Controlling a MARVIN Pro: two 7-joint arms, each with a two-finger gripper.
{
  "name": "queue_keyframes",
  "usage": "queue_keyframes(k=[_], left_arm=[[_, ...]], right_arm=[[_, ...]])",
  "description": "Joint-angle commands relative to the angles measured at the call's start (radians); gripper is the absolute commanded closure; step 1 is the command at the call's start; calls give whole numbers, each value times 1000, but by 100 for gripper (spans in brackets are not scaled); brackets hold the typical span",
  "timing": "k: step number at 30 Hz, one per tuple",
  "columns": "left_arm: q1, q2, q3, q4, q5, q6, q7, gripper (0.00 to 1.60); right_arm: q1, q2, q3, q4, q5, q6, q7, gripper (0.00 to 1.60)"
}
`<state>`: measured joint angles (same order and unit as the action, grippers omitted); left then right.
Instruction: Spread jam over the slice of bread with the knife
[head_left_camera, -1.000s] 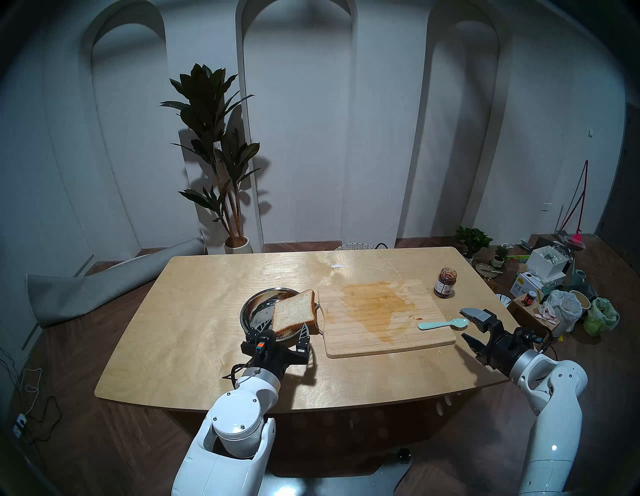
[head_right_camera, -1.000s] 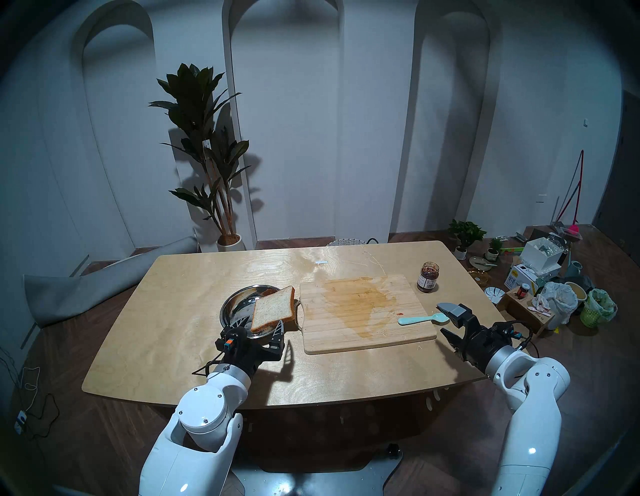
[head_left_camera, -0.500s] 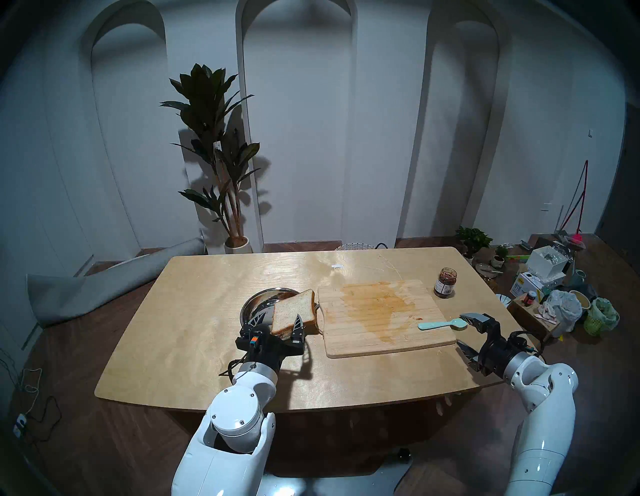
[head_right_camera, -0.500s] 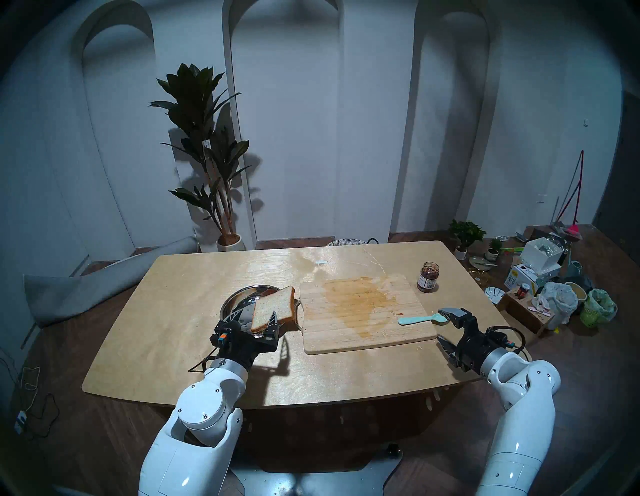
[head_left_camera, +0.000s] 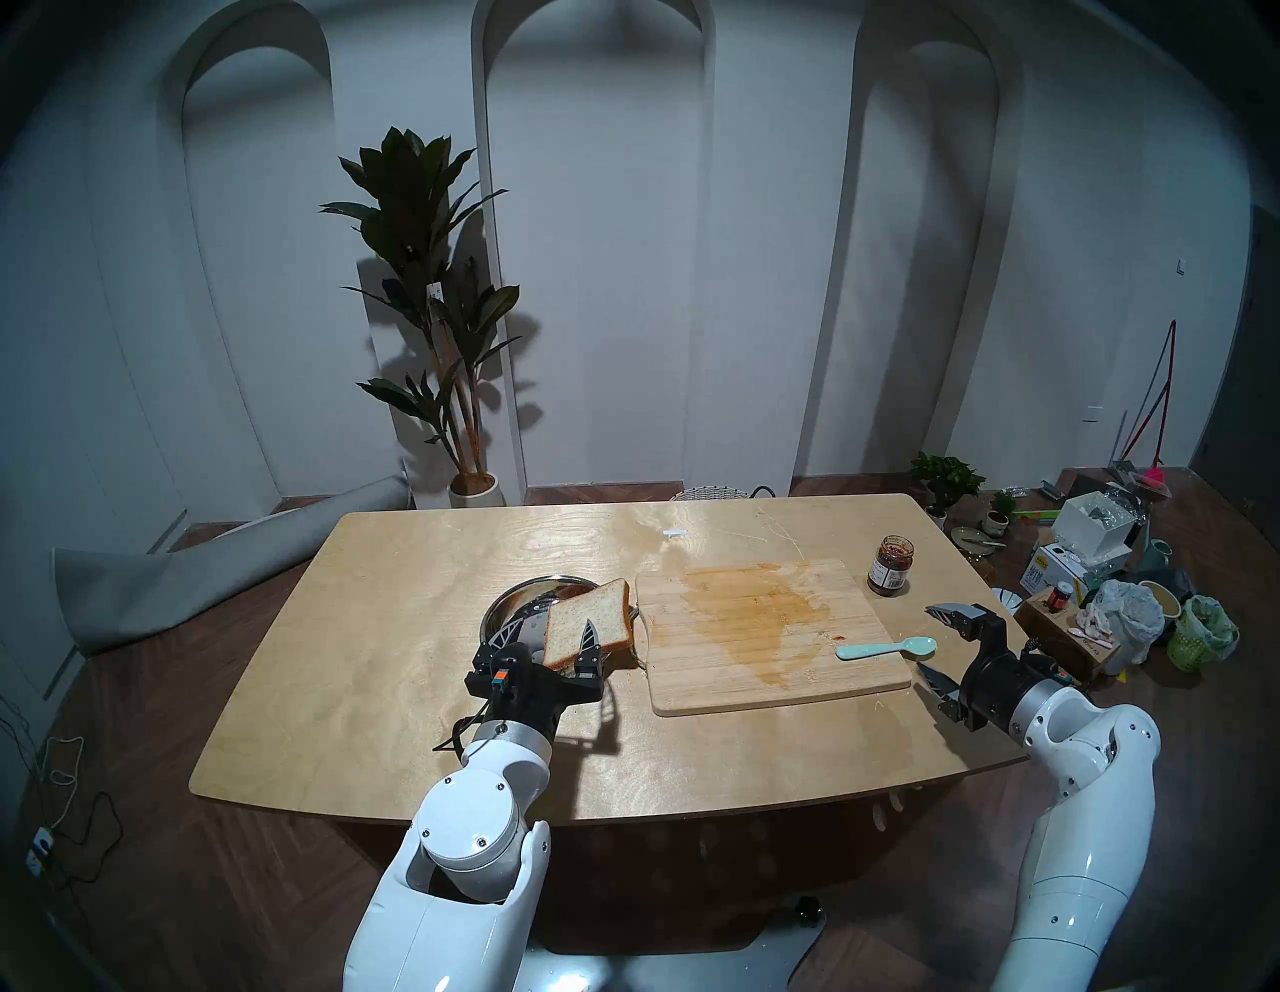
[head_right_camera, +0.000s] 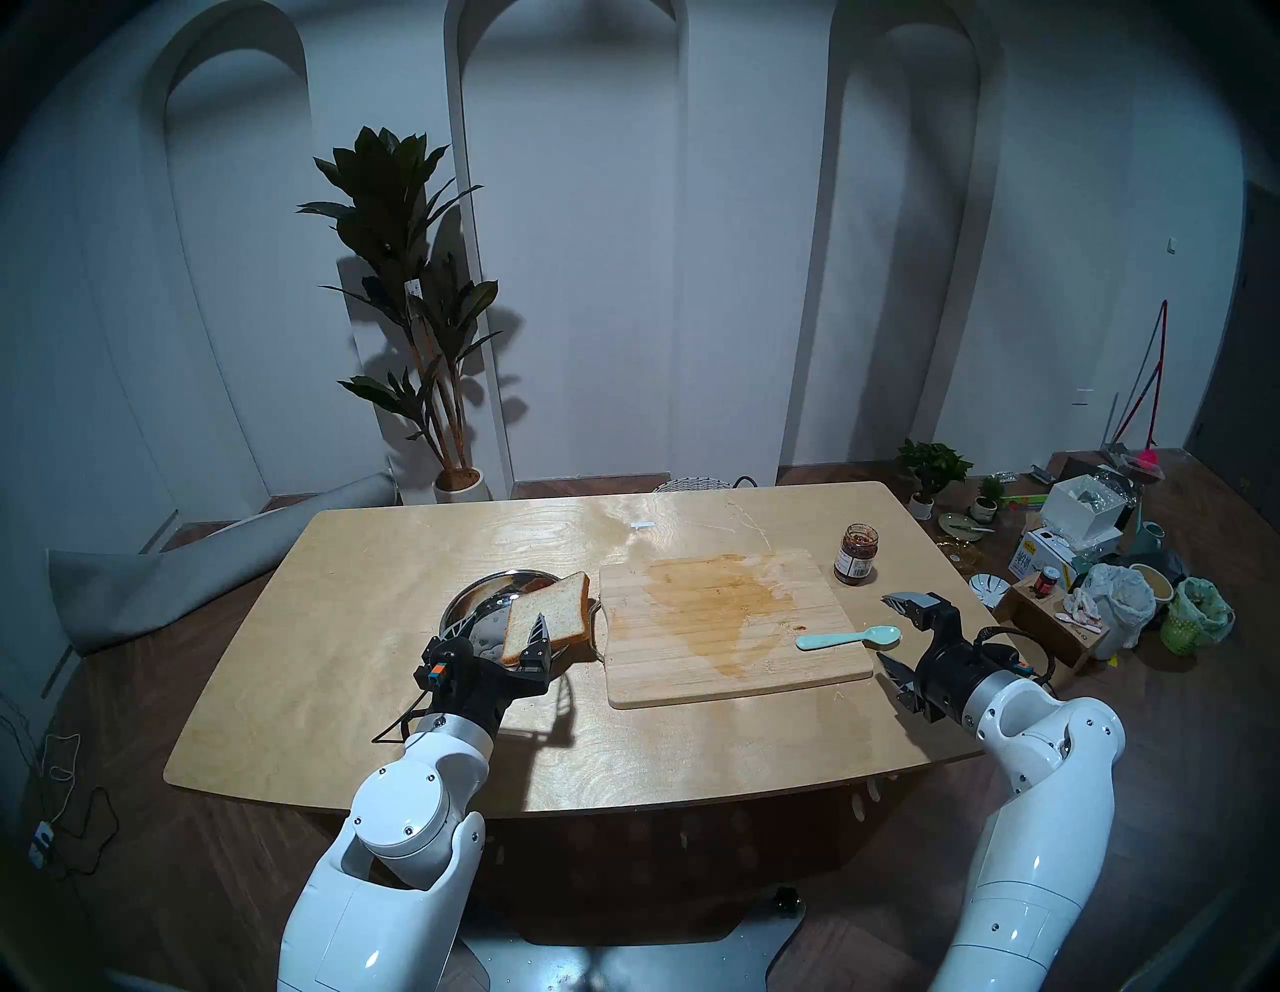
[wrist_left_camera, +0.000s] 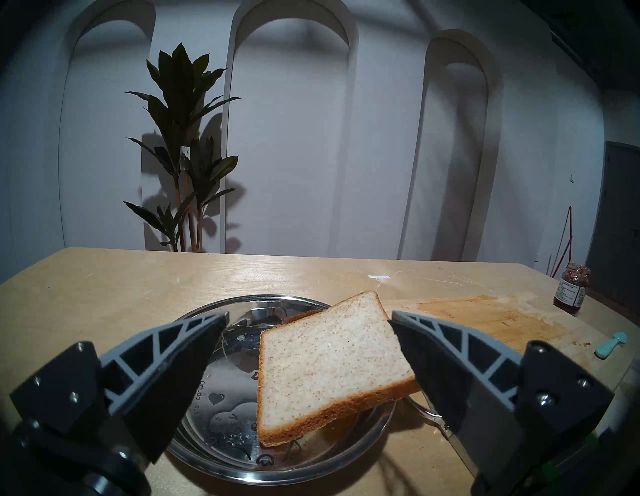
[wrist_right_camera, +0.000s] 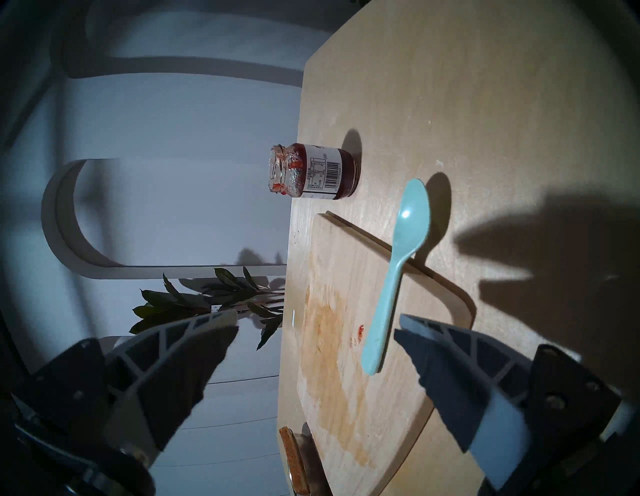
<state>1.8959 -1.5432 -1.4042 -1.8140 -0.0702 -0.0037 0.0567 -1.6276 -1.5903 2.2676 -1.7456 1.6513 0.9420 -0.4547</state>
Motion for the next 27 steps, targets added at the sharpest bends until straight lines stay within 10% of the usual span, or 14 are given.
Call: queue_keyframes(k=[1,27], left_arm=[[-14,2,10,-13,5,-9,-1,0],[-33,1,20,8,8,5,-3,0]], right_arm=[[36,9,-1,17,-3,-19,1,0],[60,38,-20,142,-148,-123,168,0]])
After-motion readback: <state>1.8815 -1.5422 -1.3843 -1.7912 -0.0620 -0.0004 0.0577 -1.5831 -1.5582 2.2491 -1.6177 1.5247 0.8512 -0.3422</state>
